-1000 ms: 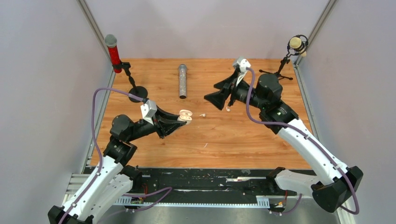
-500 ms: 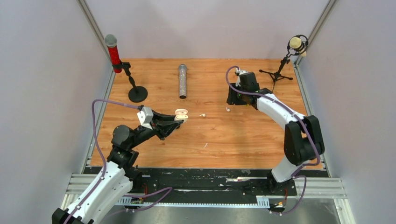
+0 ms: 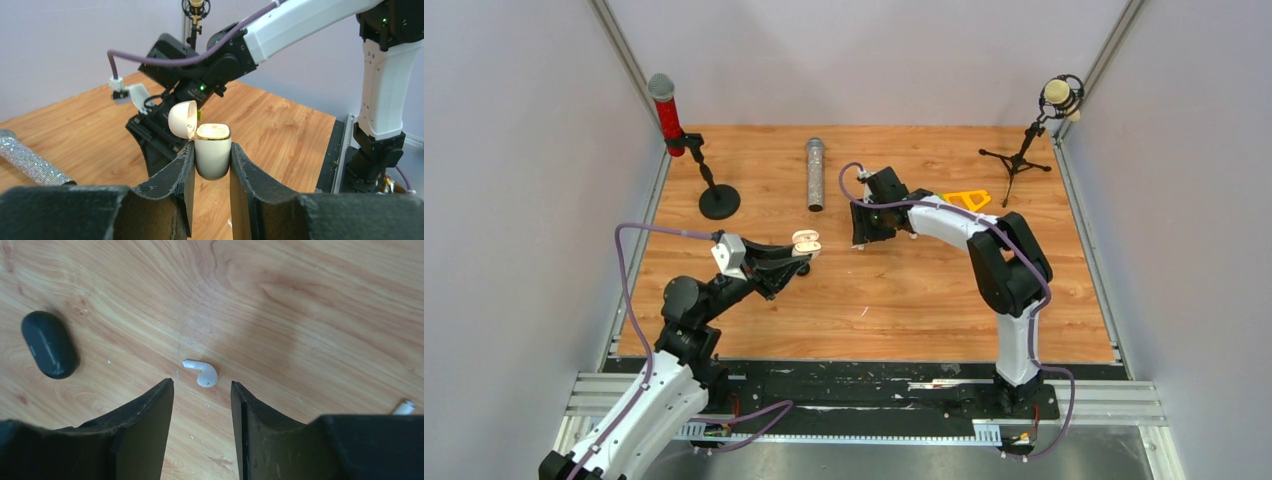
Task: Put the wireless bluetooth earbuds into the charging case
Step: Pick up the earbud from the center of the board.
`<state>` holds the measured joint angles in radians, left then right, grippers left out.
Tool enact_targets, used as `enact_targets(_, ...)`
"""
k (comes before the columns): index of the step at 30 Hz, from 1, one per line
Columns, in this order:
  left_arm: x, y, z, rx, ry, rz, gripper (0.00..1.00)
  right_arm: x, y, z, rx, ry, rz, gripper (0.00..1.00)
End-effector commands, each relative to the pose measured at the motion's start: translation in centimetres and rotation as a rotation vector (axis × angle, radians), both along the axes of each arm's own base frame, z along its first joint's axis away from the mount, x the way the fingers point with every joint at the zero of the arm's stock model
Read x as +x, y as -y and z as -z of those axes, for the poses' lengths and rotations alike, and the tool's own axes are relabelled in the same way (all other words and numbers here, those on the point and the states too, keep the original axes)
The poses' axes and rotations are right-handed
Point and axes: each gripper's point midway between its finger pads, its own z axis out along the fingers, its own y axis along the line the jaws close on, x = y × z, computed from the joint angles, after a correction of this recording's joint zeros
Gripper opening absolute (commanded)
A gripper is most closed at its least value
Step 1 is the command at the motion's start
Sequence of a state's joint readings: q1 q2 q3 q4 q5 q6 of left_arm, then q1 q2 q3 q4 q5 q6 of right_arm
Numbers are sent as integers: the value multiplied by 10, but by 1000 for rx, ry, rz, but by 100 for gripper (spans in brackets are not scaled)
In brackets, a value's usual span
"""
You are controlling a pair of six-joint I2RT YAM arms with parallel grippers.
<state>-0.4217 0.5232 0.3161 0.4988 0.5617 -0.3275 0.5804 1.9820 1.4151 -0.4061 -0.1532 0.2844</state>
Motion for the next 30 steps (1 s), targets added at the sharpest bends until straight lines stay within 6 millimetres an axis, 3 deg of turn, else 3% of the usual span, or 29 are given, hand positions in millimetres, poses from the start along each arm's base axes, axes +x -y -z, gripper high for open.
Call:
enact_targets(1, 0, -6, -20, -32, 87, -26, 0, 13, -6, 1, 12, 11, 24, 44)
enact_targets(18, 1, -7, -20, -43, 76, -33, 0, 1, -16, 6, -13, 10, -25, 31)
enact_targets(30, 2, -9, -22, -50, 72, -41, 0, 3, -17, 15, -55, 10, -31, 29)
